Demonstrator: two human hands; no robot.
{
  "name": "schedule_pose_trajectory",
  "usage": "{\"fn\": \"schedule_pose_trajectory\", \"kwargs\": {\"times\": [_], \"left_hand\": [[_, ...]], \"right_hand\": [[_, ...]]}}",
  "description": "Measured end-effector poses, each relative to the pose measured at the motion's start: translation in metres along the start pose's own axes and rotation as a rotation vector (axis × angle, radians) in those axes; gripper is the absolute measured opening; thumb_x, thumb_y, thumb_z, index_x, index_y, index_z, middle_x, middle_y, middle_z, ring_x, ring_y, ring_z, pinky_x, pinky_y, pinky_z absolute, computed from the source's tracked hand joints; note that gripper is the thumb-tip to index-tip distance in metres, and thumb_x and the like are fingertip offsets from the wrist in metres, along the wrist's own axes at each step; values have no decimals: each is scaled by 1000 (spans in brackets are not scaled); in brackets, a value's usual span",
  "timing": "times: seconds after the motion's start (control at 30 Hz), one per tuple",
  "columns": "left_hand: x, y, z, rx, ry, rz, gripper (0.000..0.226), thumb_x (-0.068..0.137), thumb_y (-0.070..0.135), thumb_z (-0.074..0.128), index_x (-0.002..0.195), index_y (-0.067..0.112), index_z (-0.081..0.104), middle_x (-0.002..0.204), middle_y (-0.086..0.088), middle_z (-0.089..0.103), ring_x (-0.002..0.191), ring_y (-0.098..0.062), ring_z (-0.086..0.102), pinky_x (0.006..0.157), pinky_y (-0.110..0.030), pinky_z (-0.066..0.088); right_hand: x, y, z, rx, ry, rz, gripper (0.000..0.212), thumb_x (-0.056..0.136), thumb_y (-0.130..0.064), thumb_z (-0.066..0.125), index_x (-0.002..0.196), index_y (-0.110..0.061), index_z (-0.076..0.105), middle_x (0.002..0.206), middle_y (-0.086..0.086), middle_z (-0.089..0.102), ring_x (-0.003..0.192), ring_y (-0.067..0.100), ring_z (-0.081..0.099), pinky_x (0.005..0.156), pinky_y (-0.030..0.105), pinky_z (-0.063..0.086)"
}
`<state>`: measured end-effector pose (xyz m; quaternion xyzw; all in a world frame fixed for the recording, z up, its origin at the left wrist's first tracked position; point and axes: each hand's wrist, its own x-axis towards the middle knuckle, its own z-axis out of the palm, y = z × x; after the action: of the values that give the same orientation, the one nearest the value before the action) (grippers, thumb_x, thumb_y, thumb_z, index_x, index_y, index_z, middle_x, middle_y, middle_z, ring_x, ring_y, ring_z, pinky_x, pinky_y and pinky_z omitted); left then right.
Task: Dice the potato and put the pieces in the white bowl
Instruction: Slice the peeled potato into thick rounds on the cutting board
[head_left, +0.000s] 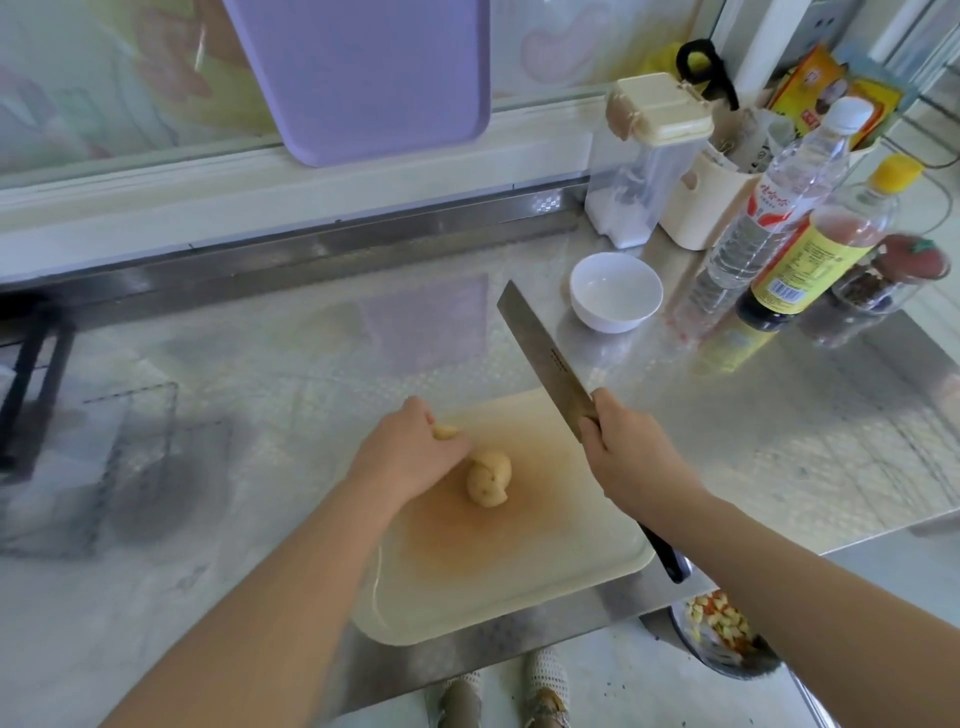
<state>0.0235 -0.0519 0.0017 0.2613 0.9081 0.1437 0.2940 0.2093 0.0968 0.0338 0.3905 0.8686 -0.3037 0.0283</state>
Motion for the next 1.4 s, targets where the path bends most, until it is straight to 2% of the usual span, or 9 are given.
{"fn": "schedule_pose_trajectory", "kwargs": {"times": [0.13, 0.27, 0.37, 0.5, 0.7, 0.83, 0.93, 1.07, 1.4], "left_hand": [[-2, -17, -1, -160, -243, -82, 40, 91, 48, 53, 70, 17, 66, 79, -10, 71, 67, -24, 67, 61, -25, 49], [0, -15, 15, -109, -157, -89, 48, 93, 57, 47, 76, 14, 62, 73, -7, 70, 65, -24, 68, 70, -30, 54], [1, -22, 17, -102, -35, -20, 48, 92, 59, 49, 111, 15, 56, 104, -2, 62, 88, -26, 66, 83, -37, 53], [-3, -35, 14, -14, -155, 120, 76, 78, 48, 74, 142, 24, 41, 130, -1, 38, 112, -20, 54, 98, -33, 46], [-9, -46, 25, 52, 5, 197, 60, 80, 41, 73, 133, 23, 52, 124, 3, 47, 109, -17, 54, 95, -37, 49], [-24, -57, 33, -23, 85, 168, 57, 74, 43, 75, 125, 24, 56, 117, 6, 54, 104, -17, 60, 90, -38, 52], [-32, -60, 38, -103, 162, 125, 54, 73, 41, 77, 120, 20, 59, 114, 4, 59, 100, -17, 62, 91, -37, 53], [-38, -58, 42, -141, 235, 116, 38, 76, 40, 74, 108, 21, 63, 102, 4, 64, 88, -15, 64, 84, -37, 55], [-38, -56, 43, -127, 269, 136, 22, 82, 39, 70, 96, 22, 64, 94, 6, 64, 80, -13, 61, 78, -35, 55]], "right_hand": [[0, -13, 13, 2, -31, -27, 23, 104, -27, 38, 82, -23, 35, 73, 6, 56, 57, 27, 59, 56, 50, 55], [-1, -19, 18, -17, -46, -41, 23, 104, -28, 37, 82, -24, 36, 70, 4, 57, 58, 25, 59, 58, 49, 56], [-1, -17, 18, -10, -57, -28, 23, 105, -27, 37, 82, -23, 37, 68, 3, 57, 56, 24, 58, 58, 50, 55], [-2, -17, 20, -4, -68, -15, 21, 105, -27, 37, 85, -21, 40, 69, 4, 58, 58, 25, 60, 59, 52, 56], [-17, -42, 32, -13, -132, -94, 13, 105, -24, 37, 95, -18, 43, 70, 4, 59, 59, 20, 58, 56, 43, 52], [-33, -59, 53, -91, -239, -171, 7, 104, -20, 35, 106, -17, 41, 76, 6, 59, 69, 28, 60, 60, 42, 49], [-39, -63, 69, -186, -279, -188, 20, 102, -17, 34, 121, -17, 40, 78, 5, 56, 77, 34, 62, 68, 44, 53], [-40, -60, 78, -236, -287, -177, 32, 100, -13, 33, 132, -18, 37, 77, 4, 54, 75, 32, 60, 67, 43, 51], [-39, -58, 81, -277, -301, -197, 37, 99, -11, 33, 136, -17, 34, 70, 0, 45, 72, 31, 56, 62, 39, 42]]}}
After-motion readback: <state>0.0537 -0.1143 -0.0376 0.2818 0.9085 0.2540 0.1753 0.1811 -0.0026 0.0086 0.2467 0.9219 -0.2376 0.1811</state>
